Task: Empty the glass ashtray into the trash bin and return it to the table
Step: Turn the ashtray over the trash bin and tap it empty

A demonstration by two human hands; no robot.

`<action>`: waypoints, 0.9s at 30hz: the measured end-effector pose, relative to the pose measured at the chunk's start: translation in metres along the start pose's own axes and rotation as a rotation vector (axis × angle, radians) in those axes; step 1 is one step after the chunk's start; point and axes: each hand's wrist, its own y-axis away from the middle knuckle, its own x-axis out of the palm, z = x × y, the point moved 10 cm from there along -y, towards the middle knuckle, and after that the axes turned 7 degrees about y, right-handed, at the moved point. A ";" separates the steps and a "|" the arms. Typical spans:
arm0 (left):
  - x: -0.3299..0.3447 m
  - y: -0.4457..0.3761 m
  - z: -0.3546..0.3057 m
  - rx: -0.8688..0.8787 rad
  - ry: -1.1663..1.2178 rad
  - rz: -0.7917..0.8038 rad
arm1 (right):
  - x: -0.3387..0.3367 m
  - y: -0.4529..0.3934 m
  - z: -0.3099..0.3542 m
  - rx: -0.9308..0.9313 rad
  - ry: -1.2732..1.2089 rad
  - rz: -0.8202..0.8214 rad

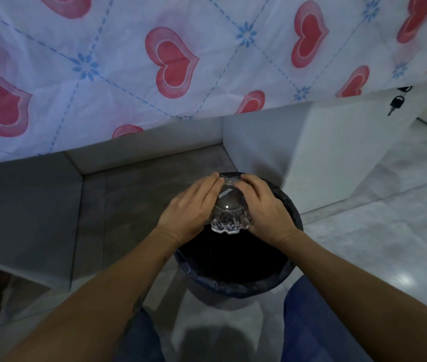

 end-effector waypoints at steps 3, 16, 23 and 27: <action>0.003 -0.001 0.004 -0.018 0.015 0.035 | -0.003 -0.001 0.001 0.003 -0.024 -0.009; 0.015 0.020 0.049 -0.673 0.775 -0.075 | 0.017 0.001 -0.025 0.329 -0.603 0.188; 0.027 0.033 0.046 -0.754 0.781 -0.078 | 0.026 0.015 -0.021 0.428 -0.806 0.127; 0.034 0.038 0.048 -0.823 0.733 -0.048 | 0.027 0.016 -0.017 0.403 -0.771 0.142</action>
